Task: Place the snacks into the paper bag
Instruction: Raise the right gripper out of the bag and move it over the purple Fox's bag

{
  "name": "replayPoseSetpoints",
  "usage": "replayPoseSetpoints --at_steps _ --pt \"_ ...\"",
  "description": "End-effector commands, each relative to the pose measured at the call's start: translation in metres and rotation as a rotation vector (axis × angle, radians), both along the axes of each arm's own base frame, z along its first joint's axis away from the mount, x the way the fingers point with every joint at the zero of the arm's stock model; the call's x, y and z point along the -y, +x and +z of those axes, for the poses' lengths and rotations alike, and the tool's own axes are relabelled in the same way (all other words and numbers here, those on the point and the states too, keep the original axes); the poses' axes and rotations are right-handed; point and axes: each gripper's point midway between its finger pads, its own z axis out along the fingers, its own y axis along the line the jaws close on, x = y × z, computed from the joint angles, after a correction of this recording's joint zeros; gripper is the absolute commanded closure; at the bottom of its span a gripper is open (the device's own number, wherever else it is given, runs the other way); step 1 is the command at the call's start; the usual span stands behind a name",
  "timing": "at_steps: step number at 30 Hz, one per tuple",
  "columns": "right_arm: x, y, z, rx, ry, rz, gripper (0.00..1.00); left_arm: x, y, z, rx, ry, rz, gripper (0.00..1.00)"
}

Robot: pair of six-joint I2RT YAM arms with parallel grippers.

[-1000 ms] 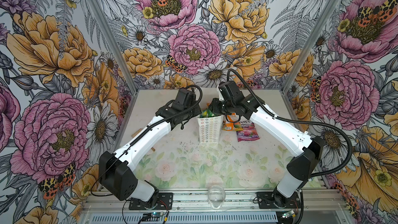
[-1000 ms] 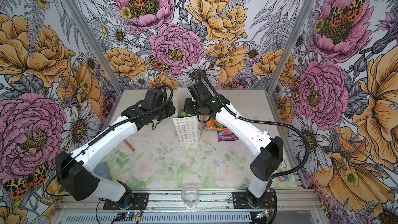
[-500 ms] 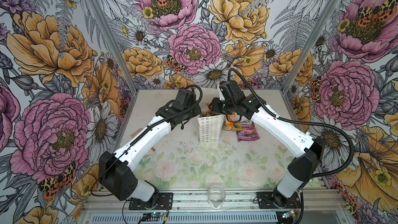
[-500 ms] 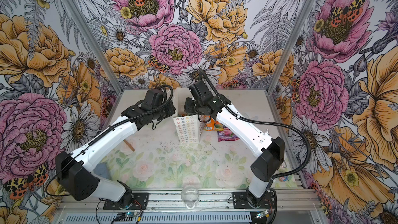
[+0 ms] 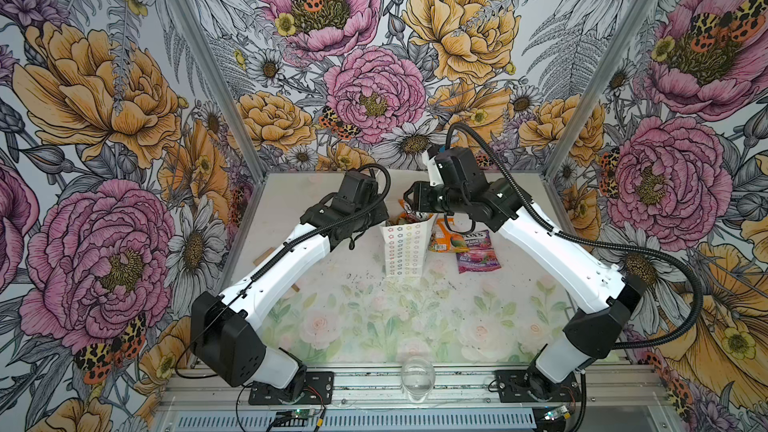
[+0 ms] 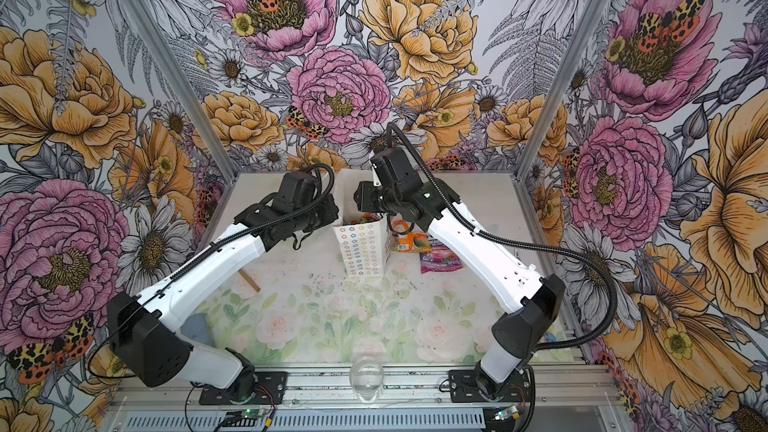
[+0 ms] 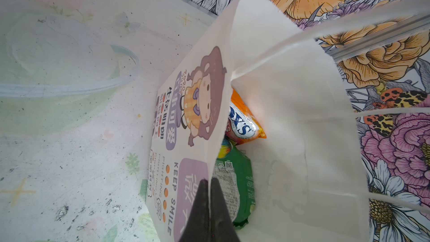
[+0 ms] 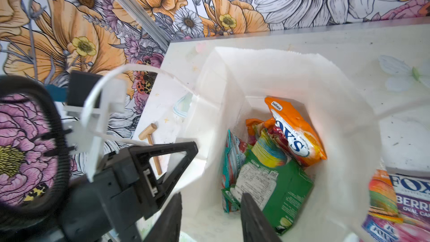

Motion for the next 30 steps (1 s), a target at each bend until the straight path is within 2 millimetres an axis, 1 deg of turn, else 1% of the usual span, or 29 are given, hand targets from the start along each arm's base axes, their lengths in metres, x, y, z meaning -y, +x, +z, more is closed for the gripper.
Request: replayPoseSetpoints --at_steps 1,8,12,15,19,21,26,30 --pt "0.012 -0.011 0.039 0.101 0.016 0.009 0.54 0.005 -0.001 0.012 0.024 -0.019 -0.016 1.00" --pt "0.033 -0.022 0.062 0.159 0.009 -0.012 0.49 0.006 -0.001 0.014 0.027 -0.021 -0.019 1.00" --pt "0.050 -0.029 0.073 0.174 0.013 -0.031 0.45 0.006 -0.002 0.016 0.033 -0.022 -0.021 1.00" --pt "0.066 -0.034 0.080 0.187 0.010 -0.052 0.42 0.007 -0.001 0.017 0.032 -0.026 -0.025 1.00" --pt "0.095 -0.039 0.087 0.207 -0.016 -0.104 0.39 0.007 -0.001 0.017 0.031 -0.027 -0.021 1.00" --pt "0.112 -0.041 0.085 0.205 -0.038 -0.137 0.37 0.007 -0.001 0.018 0.033 -0.030 -0.020 1.00" --pt "0.155 -0.043 0.069 0.169 -0.117 -0.229 0.31 0.009 -0.002 0.020 0.037 -0.032 -0.021 1.00" --pt "0.176 -0.042 0.056 0.137 -0.145 -0.274 0.29 0.010 -0.003 0.021 0.039 -0.034 -0.027 1.00"
